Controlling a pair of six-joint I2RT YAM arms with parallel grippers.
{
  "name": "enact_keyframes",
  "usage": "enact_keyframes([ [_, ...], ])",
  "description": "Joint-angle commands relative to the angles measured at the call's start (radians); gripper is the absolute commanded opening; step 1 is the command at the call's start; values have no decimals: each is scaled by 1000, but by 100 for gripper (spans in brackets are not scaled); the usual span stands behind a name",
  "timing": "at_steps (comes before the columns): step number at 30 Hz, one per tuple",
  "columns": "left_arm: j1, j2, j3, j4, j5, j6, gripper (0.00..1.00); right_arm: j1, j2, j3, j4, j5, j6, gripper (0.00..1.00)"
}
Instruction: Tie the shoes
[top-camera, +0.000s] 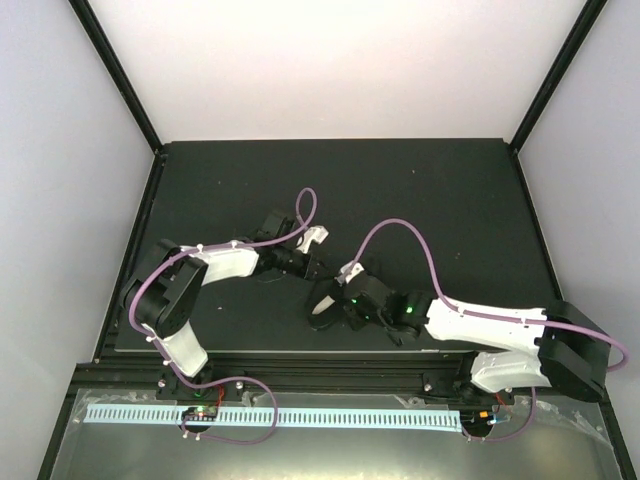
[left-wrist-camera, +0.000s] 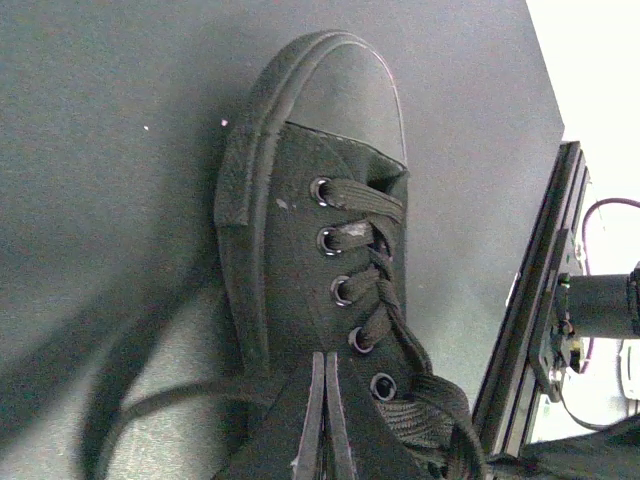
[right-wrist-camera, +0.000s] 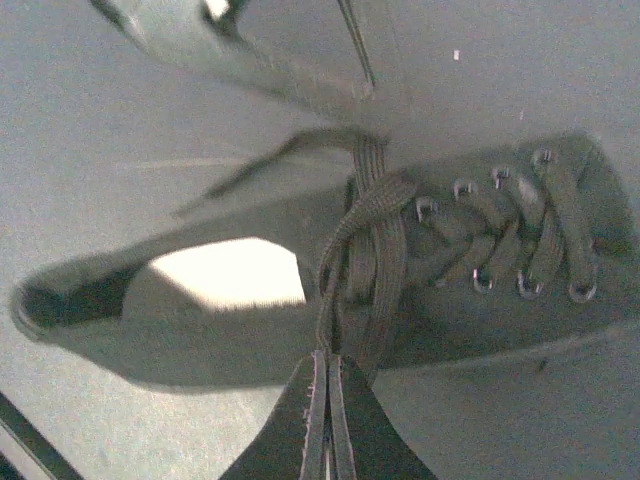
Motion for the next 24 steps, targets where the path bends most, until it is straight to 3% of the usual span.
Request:
enact_keyframes([
  [1,23,-9,4,0,-23,25,2,-19,-51,-87,72,-122,98,1],
  [24,128,35,26,67,-71,-11,2,-18,-158,-301,192,-289,256,2],
])
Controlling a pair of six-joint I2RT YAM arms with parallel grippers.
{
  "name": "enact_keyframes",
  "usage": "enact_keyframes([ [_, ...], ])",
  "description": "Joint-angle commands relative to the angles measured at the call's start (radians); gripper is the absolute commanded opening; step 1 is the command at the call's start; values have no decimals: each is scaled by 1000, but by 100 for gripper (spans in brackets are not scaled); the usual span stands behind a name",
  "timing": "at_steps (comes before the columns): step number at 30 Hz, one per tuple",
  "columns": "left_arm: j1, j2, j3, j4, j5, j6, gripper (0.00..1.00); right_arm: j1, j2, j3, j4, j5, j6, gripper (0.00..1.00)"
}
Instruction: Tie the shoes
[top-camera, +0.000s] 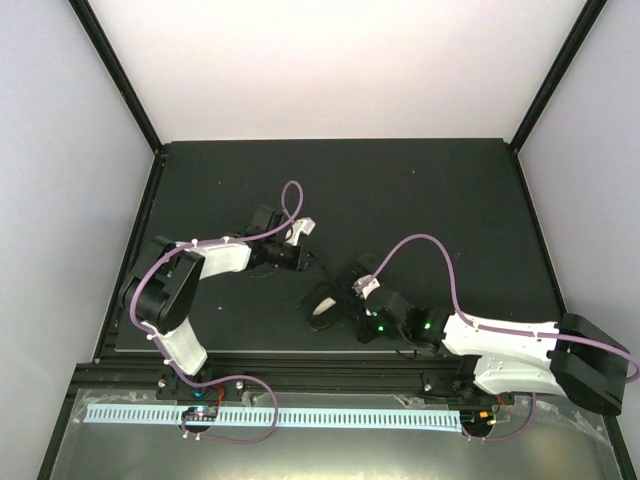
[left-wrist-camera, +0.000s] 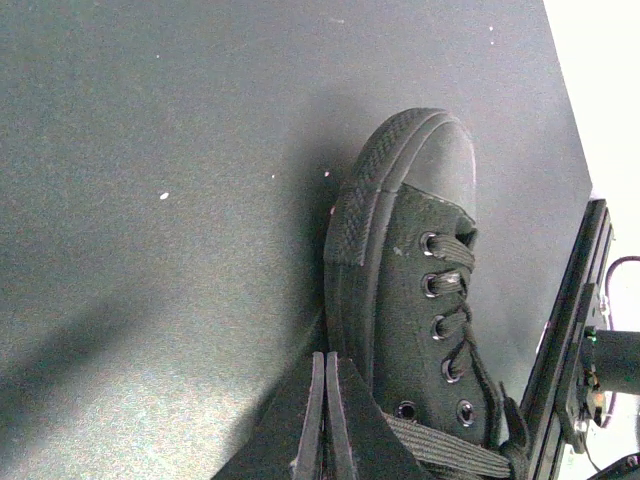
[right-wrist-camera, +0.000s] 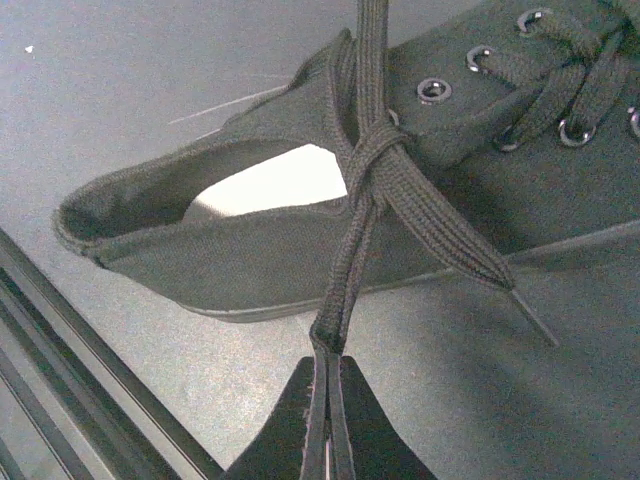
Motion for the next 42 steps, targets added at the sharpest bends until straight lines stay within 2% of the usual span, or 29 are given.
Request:
enact_keyframes([
  [1,29,33,29,46,-44,3,2,4,-12,-48,-5,-86,33,2],
  [10,40,47,30,66,-48,-7,2,5,-3,-101,44,-136,58,2],
  [15,35,26,6,78,-11,37,2,5,-44,-86,19,-115,61,3],
  [16,31,18,1,77,2,55,2,5,-62,-72,2,-94,58,10],
  [18,19,7,0,57,28,94,4,3,-95,-39,-54,-54,44,41],
  [19,14,1,0,43,33,105,9,1,-114,-24,-83,-32,37,56],
  [20,10,-8,-5,34,29,111,19,-7,-135,-9,-110,-15,30,65],
  [22,7,-47,-26,35,-1,105,38,-54,-180,8,-141,-16,15,75],
  [25,6,-127,-60,40,-64,87,53,-151,-255,-5,-123,-81,-16,81],
  [28,0,-223,-88,32,-133,69,61,-265,-302,-43,-69,-193,-46,82],
  [33,-78,-301,-85,-15,-131,76,56,-424,-257,-107,72,-405,-64,69],
  [37,-176,-264,-53,-108,-172,123,53,-447,-169,-116,161,-501,-58,61],
  [42,-270,-187,-7,-181,-268,164,50,-446,-68,-115,249,-541,-41,52],
])
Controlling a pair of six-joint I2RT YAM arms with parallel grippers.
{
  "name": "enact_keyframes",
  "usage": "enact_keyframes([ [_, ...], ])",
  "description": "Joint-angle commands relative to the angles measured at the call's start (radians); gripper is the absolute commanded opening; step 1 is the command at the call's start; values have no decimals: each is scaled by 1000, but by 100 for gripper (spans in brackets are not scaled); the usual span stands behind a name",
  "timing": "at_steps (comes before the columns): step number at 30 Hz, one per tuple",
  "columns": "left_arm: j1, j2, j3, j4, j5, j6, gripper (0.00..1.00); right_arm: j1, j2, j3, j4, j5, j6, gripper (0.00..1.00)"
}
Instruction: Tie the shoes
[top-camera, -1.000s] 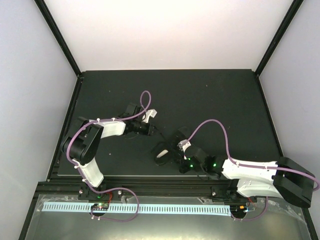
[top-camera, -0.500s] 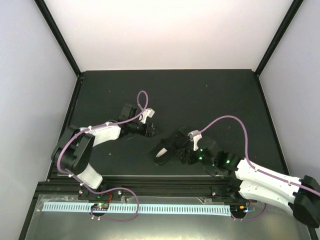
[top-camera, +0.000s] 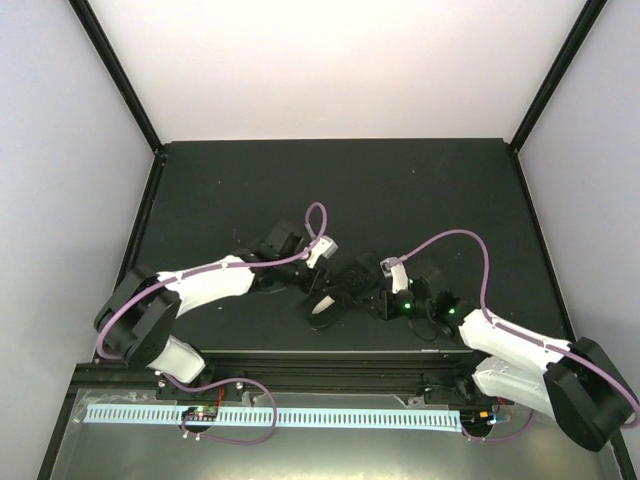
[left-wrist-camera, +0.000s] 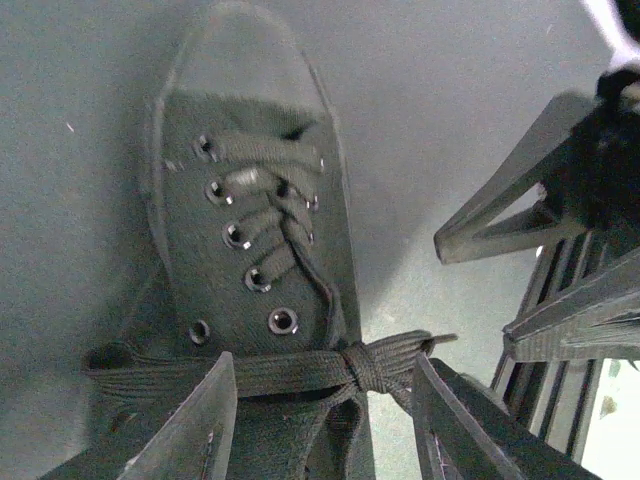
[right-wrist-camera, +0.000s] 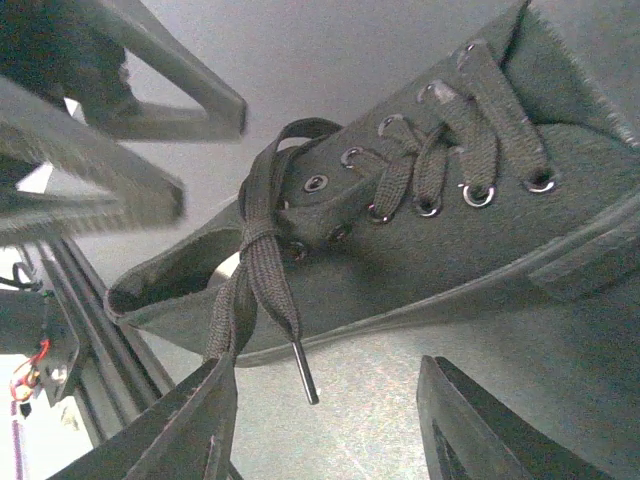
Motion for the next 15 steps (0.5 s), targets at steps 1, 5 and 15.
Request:
enact_keyframes([
  [1,-58,64,67,-99,-111,51,49,-6,64,0,137,-90,6,51],
  [5,-84,88,93,-133,-185,64,46,-7,121,8,168,-90,5,43],
  [15,-108,122,118,-149,-204,78,46,-6,234,35,216,-117,-13,37],
])
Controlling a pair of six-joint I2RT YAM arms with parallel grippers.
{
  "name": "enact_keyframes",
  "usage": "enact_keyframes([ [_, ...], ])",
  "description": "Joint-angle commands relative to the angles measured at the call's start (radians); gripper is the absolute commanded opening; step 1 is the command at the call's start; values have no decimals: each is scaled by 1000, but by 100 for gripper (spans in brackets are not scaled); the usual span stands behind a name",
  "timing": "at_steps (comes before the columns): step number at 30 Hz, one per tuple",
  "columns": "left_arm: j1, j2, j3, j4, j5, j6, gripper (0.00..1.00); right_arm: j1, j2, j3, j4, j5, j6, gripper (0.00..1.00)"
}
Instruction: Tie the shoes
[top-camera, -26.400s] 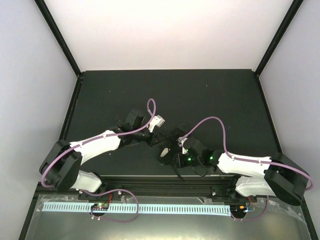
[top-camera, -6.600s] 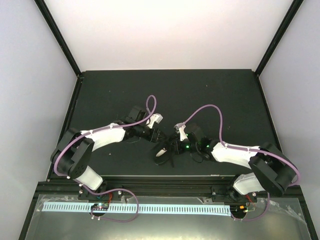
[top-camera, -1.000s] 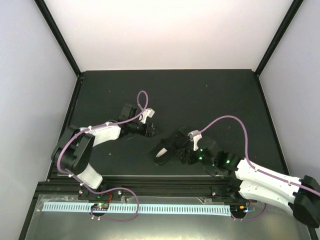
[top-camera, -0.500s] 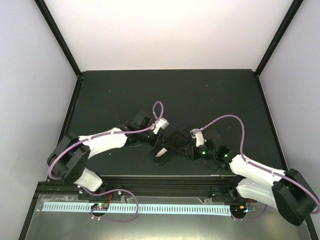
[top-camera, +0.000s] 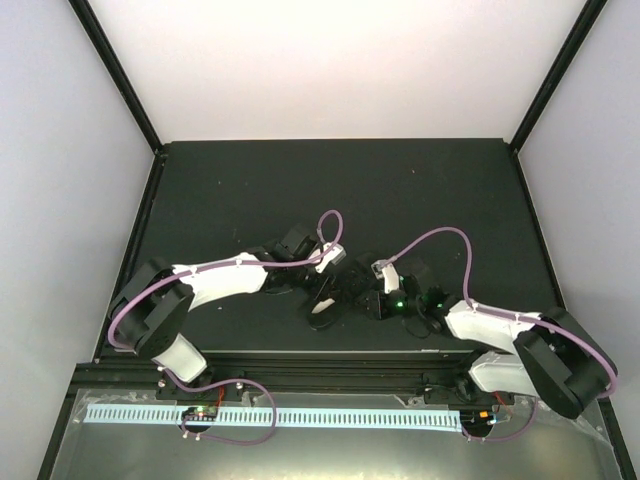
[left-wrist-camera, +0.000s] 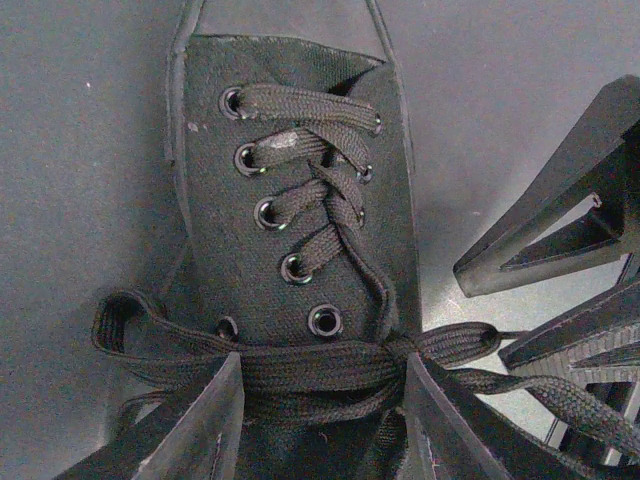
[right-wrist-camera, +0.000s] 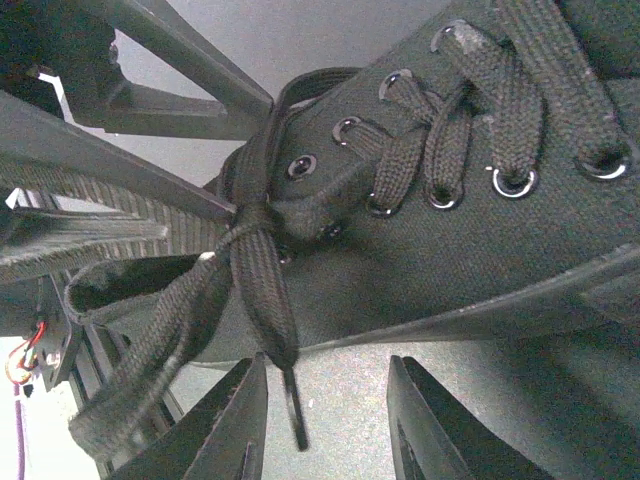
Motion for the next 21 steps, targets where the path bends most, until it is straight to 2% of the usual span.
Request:
enact_keyframes([
  [1,-15,24,37,-27,-39,22,46,-5,29,30,65,-37,-14,36],
  [5,-16,25,38,-27,-43,22,45,-6,46,34,71,-36,-21,30],
  [12,-18,29,41,-28,-52,18,44,-5,54,35,57,-42,-26,2],
  [21,-18,9,42,-23,-74,-6,44,-6,-89,-76,-156,106,100,2],
])
